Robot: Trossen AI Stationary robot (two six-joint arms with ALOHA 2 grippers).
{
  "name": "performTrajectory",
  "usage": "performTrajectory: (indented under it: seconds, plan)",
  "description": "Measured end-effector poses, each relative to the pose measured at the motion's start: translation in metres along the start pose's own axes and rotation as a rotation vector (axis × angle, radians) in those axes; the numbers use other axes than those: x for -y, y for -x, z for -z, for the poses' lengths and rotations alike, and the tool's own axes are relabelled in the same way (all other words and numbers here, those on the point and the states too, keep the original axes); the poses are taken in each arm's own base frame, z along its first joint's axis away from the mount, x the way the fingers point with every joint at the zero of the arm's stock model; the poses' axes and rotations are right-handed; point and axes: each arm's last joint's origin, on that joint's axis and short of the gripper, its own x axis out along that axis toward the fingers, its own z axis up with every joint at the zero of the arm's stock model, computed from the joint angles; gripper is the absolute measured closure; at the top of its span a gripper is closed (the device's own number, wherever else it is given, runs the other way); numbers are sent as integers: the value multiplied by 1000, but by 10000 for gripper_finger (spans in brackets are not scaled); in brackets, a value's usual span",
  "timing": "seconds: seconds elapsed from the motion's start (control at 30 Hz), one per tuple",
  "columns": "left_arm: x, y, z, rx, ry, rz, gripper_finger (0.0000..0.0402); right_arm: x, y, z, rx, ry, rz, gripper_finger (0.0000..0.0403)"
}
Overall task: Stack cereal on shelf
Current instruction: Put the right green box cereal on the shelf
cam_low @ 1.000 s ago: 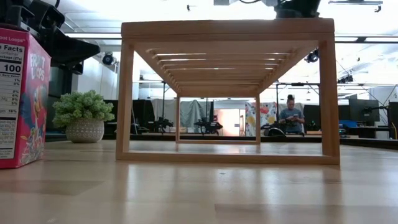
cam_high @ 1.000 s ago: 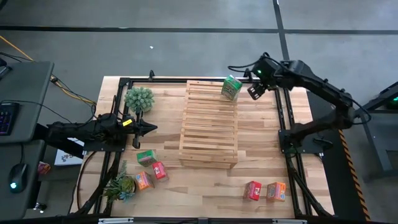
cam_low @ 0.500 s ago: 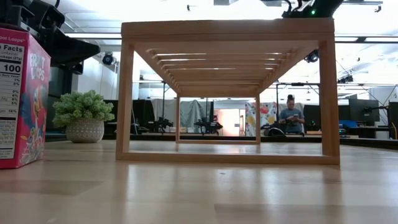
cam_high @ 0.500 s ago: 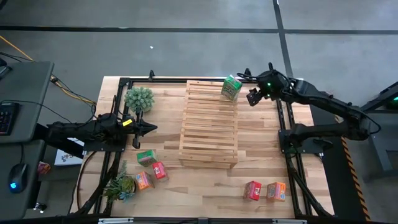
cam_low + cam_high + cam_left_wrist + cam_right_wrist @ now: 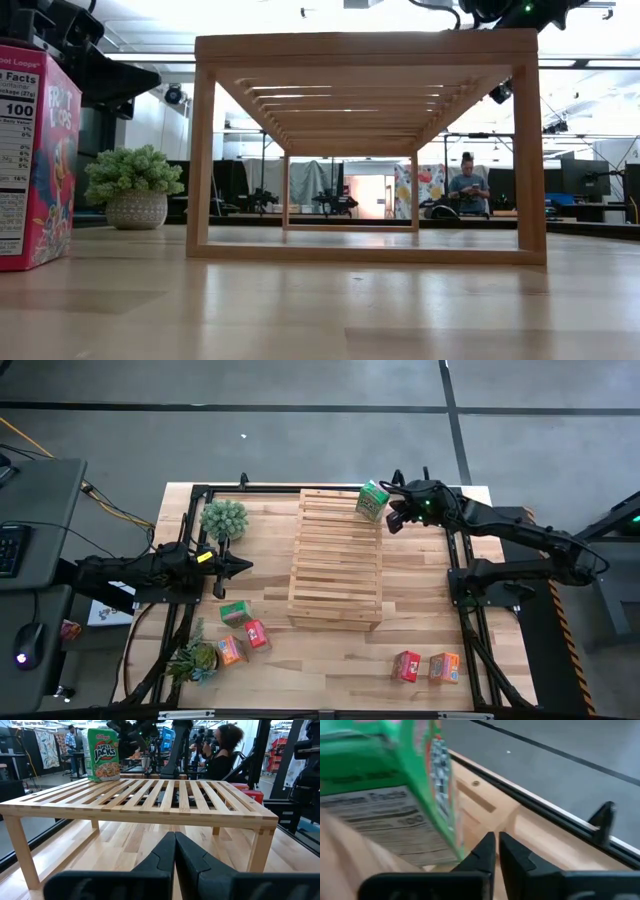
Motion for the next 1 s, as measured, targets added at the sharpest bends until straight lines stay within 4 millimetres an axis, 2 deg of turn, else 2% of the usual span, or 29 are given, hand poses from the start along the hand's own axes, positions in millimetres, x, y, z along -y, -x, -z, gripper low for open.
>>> performTrajectory:
  seconds: [0.33,1.0]
  plan:
    - [0,0,0,0,0,0,401,-12,2,-2,43,13,-70,401]
    - [0,0,0,0,0,0,401,-36,9,6,20,-13,-171,403]
